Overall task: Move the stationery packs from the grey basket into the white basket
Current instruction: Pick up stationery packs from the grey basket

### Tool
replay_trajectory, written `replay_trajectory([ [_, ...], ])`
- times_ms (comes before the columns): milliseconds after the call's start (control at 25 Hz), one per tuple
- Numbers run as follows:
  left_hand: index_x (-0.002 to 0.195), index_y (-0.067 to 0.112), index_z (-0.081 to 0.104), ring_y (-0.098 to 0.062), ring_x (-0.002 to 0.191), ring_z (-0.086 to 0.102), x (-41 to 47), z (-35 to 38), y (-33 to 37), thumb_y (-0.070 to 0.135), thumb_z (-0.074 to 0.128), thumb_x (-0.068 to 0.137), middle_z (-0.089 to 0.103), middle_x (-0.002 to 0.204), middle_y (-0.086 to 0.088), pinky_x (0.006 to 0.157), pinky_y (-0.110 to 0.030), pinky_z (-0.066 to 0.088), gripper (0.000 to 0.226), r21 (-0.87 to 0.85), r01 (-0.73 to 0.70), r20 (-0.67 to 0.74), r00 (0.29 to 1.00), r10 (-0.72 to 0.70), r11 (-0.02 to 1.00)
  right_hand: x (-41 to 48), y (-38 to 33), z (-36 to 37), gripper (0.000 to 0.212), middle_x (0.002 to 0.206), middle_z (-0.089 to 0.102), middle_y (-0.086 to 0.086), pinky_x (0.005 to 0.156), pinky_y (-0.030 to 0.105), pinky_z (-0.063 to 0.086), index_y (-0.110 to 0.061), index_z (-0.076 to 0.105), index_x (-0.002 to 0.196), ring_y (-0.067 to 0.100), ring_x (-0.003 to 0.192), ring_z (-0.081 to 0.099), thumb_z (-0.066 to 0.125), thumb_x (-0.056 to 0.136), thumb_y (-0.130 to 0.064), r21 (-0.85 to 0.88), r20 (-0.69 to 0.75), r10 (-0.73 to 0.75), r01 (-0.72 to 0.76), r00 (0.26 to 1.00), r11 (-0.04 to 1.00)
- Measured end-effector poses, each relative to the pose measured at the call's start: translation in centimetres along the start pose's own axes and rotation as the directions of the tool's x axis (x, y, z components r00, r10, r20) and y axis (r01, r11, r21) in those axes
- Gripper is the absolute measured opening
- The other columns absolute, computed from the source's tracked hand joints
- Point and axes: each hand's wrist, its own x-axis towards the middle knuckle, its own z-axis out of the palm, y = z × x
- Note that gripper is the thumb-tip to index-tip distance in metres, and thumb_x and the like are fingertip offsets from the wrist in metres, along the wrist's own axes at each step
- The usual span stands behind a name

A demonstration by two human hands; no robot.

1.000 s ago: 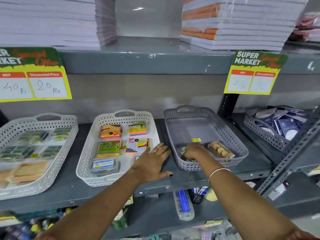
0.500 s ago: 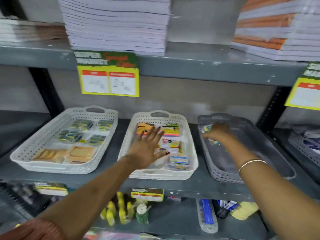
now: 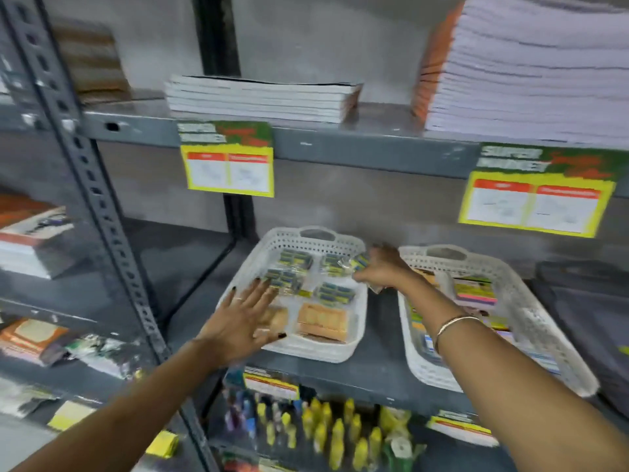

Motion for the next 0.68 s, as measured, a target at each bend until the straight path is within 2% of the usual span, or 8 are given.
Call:
replay_trajectory([
  [160,0.147,0.024,-0.005,-0.018,0.146,-0.009,-0.6,1.5,-2.6,0.080,-0.016,0.062,-0.008,0.159,0.001,0.118,-0.044,0.000,0.102,-0.040,-0.032,-0.023,0.999,0.031,0.999,1.9,-4.4,3.6,0.063,0.133,0.055,0.019,0.087,0.030,0.047,-0.005,0.050,0.129,0.033,0.120,0.053,0.070,0.077,-0.035,0.015,0.103,-0.046,0.045,0.994,0.999],
  [240,0.147,0.023,-0.002,-0.019,0.146,-0.009,-0.5,2.0,-2.9,0.076,-0.012,0.067,-0.005,0.159,0.000,0.118,-0.045,0.000,0.096,-0.045,-0.051,-0.034,0.998,0.050,0.998,2.5,-4.7,5.3,0.071,0.139,0.051,0.018,0.094,0.032,0.047,-0.005,0.042,0.137,0.033,0.125,0.050,0.070,0.079,-0.035,-0.017,0.160,-0.046,0.049,0.986,0.999],
  [360,0.147,0.024,0.006,-0.019,0.146,-0.005,-0.2,2.3,-3.0,0.073,-0.004,0.073,0.000,0.159,0.001,0.118,-0.046,-0.002,0.089,-0.071,-0.055,-0.056,0.997,0.051,0.996,3.5,-4.0,6.9,0.080,0.149,0.039,0.014,0.104,0.035,0.042,-0.008,0.030,0.146,0.033,0.136,0.035,0.069,0.080,-0.031,-0.109,0.212,-0.027,0.051,0.977,0.993],
  [480,0.147,0.024,0.012,-0.019,0.146,-0.001,-0.3,2.8,-3.1,0.073,0.005,0.078,0.005,0.159,0.001,0.118,-0.046,-0.002,0.085,-0.101,-0.049,-0.069,0.997,0.043,0.994,4.0,-3.8,8.0,0.080,0.152,0.032,0.013,0.108,0.038,0.040,-0.010,0.027,0.147,0.032,0.138,0.029,0.068,0.081,-0.029,-0.184,0.242,-0.014,0.060,0.970,0.981],
  [680,0.146,0.024,0.014,-0.019,0.146,0.001,-0.1,3.0,-3.1,0.079,-0.019,0.064,0.010,0.159,0.001,0.117,-0.046,-0.004,0.104,-0.132,-0.054,-0.095,0.995,0.042,0.990,4.6,-4.2,9.1,0.087,0.153,0.028,0.014,0.110,0.042,0.038,-0.010,0.020,0.150,0.032,0.141,0.028,0.070,0.081,-0.027,-0.203,0.284,-0.018,0.078,0.959,0.976],
])
